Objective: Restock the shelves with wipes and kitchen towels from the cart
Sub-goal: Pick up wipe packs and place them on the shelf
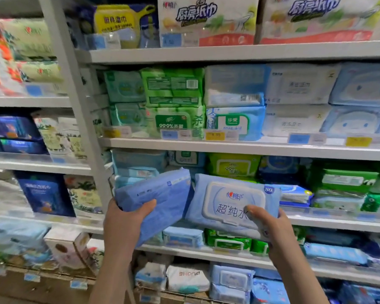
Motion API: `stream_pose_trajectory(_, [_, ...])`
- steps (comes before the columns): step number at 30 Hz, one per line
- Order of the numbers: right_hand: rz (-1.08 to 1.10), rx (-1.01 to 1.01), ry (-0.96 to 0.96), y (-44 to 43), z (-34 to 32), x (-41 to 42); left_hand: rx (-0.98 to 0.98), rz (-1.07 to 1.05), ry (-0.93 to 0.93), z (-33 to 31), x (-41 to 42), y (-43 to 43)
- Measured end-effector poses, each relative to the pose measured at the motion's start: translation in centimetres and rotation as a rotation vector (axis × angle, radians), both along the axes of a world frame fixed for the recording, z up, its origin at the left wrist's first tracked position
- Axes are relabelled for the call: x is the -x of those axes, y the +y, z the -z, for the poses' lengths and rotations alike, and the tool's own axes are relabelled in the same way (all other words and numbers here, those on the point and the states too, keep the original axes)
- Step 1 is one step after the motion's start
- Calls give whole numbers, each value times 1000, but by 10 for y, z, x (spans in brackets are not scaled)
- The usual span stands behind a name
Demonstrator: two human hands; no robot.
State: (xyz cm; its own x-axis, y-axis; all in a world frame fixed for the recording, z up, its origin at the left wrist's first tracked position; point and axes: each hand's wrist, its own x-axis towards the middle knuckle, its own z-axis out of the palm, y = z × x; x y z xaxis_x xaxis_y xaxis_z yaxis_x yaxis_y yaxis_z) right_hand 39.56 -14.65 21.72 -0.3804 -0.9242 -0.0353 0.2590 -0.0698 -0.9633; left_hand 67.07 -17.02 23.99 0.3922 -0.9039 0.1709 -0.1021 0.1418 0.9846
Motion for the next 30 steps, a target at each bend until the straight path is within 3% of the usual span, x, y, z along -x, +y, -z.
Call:
stream_pose_trajectory(21, [-231, 252, 15, -74, -84, -56, 272, -245, 89, -61, -68, -8])
stream_pose_trajectory(30, [-216, 378, 2, -98, -134, -114, 422, -186, 81, -105, -130, -44])
